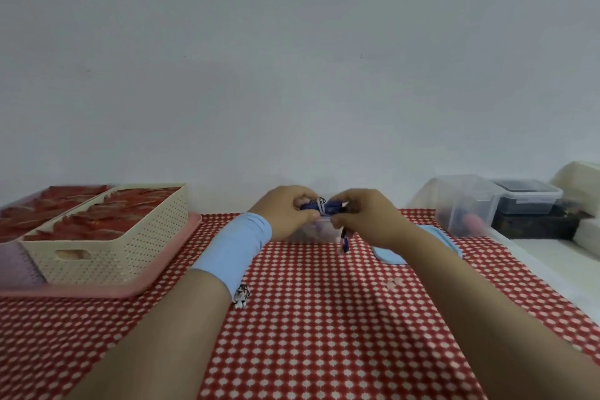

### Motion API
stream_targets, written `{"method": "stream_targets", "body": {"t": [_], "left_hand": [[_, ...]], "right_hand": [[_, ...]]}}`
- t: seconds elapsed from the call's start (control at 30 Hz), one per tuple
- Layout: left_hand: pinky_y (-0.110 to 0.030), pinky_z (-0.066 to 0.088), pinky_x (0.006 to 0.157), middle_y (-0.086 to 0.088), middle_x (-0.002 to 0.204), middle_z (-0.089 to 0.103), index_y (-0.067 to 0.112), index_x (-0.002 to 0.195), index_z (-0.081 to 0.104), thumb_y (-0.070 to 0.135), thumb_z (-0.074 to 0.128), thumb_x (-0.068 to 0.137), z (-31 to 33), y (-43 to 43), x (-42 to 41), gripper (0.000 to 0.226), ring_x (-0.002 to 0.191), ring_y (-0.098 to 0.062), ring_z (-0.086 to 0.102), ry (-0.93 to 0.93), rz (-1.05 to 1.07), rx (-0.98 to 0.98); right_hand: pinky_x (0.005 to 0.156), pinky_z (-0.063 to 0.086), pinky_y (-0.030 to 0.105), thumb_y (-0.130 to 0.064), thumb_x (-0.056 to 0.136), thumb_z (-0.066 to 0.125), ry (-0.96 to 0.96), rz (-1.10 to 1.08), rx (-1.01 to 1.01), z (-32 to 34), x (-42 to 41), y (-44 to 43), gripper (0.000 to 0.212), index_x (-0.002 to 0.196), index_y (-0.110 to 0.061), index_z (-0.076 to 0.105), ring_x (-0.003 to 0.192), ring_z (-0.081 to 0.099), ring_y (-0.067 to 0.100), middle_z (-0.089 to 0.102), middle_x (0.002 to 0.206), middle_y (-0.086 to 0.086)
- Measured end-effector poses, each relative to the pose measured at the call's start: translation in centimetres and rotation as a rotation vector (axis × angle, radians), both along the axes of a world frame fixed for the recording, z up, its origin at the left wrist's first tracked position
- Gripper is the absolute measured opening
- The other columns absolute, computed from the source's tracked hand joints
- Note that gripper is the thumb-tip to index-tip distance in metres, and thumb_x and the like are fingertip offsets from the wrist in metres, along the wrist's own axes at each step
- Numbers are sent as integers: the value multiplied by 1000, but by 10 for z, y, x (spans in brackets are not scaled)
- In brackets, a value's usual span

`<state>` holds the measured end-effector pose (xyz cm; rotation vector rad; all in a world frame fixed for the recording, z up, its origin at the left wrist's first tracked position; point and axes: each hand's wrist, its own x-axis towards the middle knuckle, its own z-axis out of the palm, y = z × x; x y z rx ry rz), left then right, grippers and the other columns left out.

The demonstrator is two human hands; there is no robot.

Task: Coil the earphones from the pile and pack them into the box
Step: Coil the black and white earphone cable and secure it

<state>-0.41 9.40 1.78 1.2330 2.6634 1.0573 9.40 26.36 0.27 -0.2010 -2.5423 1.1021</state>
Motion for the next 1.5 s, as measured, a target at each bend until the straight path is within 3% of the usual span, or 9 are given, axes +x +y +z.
{"method": "stream_targets", "body": {"t": [0.2, 0.47, 0.77, 0.9, 1.0, 1.13, 1.23, 1.33, 1.5], "left_hand": [[-17, 41, 62, 8, 99, 64, 31, 108, 62, 28, 69, 88, 12, 28, -54, 22, 83, -6, 60, 3, 124, 24], [-35, 45, 97, 4, 118, 66, 23, 115, 72, 37, 53, 98, -18, 32, -93, 29, 111, -21, 57, 63, 104, -318], [-36, 19, 118, -13, 159, 28, 4, 150, 32, 26, 33, 107, -34, 35, -84, 49, 146, -28, 26, 43, -32, -443], [-39, 7, 122, -1, 166, 4, 27, 158, 9, 39, 31, 106, -25, 14, -78, 58, 152, -22, 5, 99, 12, -467], [-41, 23, 116, -2, 156, 34, 27, 150, 36, 35, 42, 102, -20, -11, -69, 49, 144, -27, 27, 126, 76, -368], [-31, 44, 90, 2, 123, 65, 31, 117, 69, 25, 49, 94, -20, -54, -51, 31, 107, -17, 59, 117, 99, -371], [-27, 42, 91, 7, 122, 66, 31, 113, 70, 14, 47, 94, -16, -83, -23, 35, 104, -12, 58, 24, 87, -452], [-31, 44, 98, 8, 124, 65, 32, 114, 70, 15, 53, 89, -15, -107, -6, 34, 107, -12, 58, -108, 104, -526], [-28, 47, 86, 6, 114, 64, 28, 116, 63, 38, 74, 80, -26, -126, 6, 39, 102, -14, 59, -110, 52, -673]], "right_hand": [[57, 39, 20, -17, 89, 73, 17, -57, 229, 30, -65, 20, 18, 106, -21, 73, 67, 59, 11, 62, 74, -8], [93, 45, 25, -21, 92, 70, -217, 6, 394, 14, -105, 38, 43, 134, -22, 62, 110, 61, 15, 67, 124, -3], [93, 49, 38, -24, 104, 40, -348, 86, 651, -19, -102, 31, 40, 131, -38, 65, 100, 60, 18, 71, 117, -4], [102, 44, 42, -20, 101, 43, -254, 26, 690, -7, -97, 19, 38, 130, -34, 65, 113, 58, 22, 67, 128, -2], [101, 47, 39, -13, 97, 51, -73, 13, 615, 4, -87, -4, 34, 122, -28, 70, 114, 58, 20, 64, 128, -2], [87, 54, 32, -12, 89, 55, -190, 220, 491, 11, -64, -60, 29, 96, -28, 79, 92, 64, 13, 73, 102, -7], [83, 56, 35, -31, 87, 63, -330, 351, 442, 1, -56, -95, 19, 97, -27, 78, 88, 68, 14, 75, 95, -4], [88, 54, 33, -56, 81, 73, -479, 439, 427, -13, -51, -121, 42, 110, -25, 76, 94, 69, 14, 74, 105, -5], [65, 47, 27, -42, 79, 79, -432, 421, 428, -29, -44, -134, 26, 94, -21, 75, 70, 63, 12, 70, 78, -5]]}}
